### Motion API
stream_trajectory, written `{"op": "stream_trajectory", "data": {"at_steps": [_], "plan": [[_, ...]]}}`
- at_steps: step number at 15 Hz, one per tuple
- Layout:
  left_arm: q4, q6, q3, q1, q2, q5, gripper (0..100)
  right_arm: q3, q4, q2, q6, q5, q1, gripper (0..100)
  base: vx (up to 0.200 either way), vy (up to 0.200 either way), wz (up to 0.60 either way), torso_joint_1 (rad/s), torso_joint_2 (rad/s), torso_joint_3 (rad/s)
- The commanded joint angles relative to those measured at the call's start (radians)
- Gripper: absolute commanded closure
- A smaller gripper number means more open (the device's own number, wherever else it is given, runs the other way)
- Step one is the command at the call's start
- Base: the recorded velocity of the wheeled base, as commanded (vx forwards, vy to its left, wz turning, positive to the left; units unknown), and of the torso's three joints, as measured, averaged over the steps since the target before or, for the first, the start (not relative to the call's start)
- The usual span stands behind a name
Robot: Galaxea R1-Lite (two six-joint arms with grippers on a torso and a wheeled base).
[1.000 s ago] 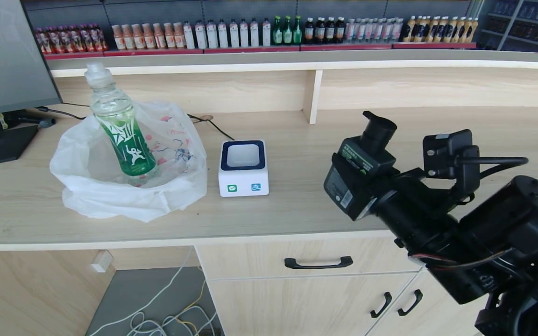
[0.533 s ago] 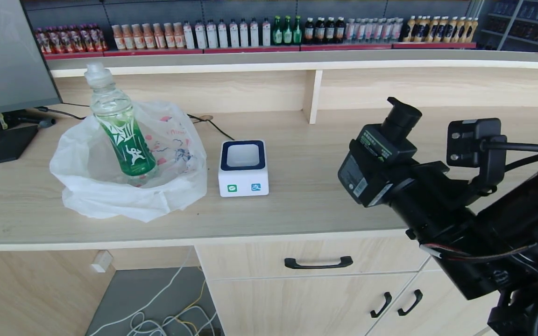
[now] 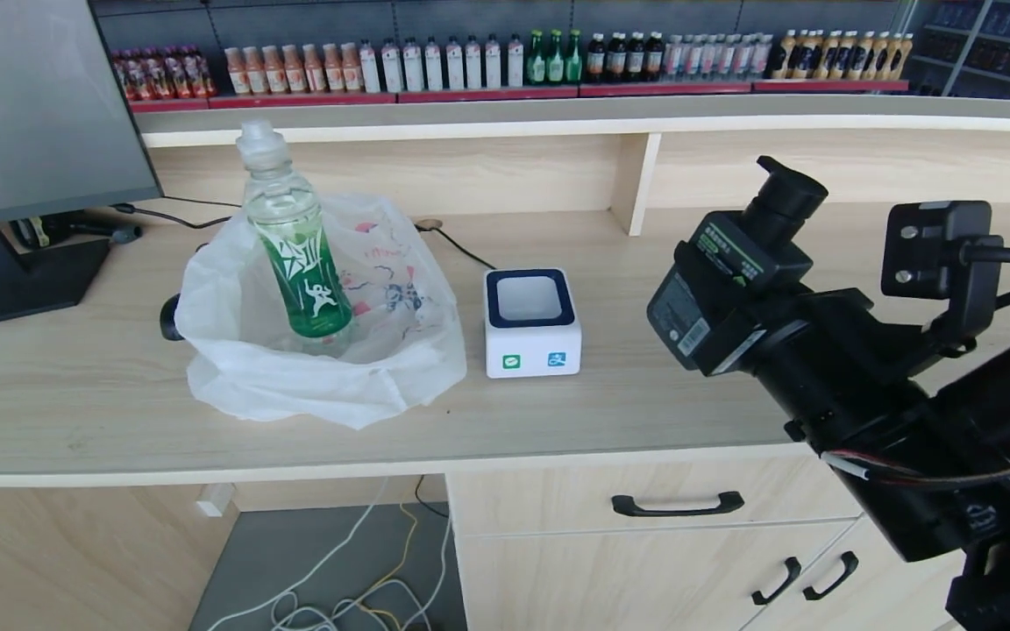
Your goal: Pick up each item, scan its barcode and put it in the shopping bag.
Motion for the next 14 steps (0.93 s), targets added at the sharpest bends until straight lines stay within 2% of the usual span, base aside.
{"op": "stream_trajectory", "data": {"at_steps": [1,7,14], "plan": [[0.0,0.0,0.0,0.001,0.0,0.0,0,0.012,-0.002,-0.023,0.0,-0.001,0.001,100,0.0,0.2,0.0,0.017,0.0,-0.002],[0.0,0.0,0.0,0.001,0.0,0.0,0,-0.048,-0.002,-0.025,0.0,0.001,-0.01,100,0.0,0.2,0.0,0.0,0.0,0.002],[0.0,0.0,0.0,0.001,0.0,0.0,0,-0.048,-0.002,-0.005,-0.011,0.004,0.003,100,0.0,0.0,0.0,0.0,0.0,0.0]]}}
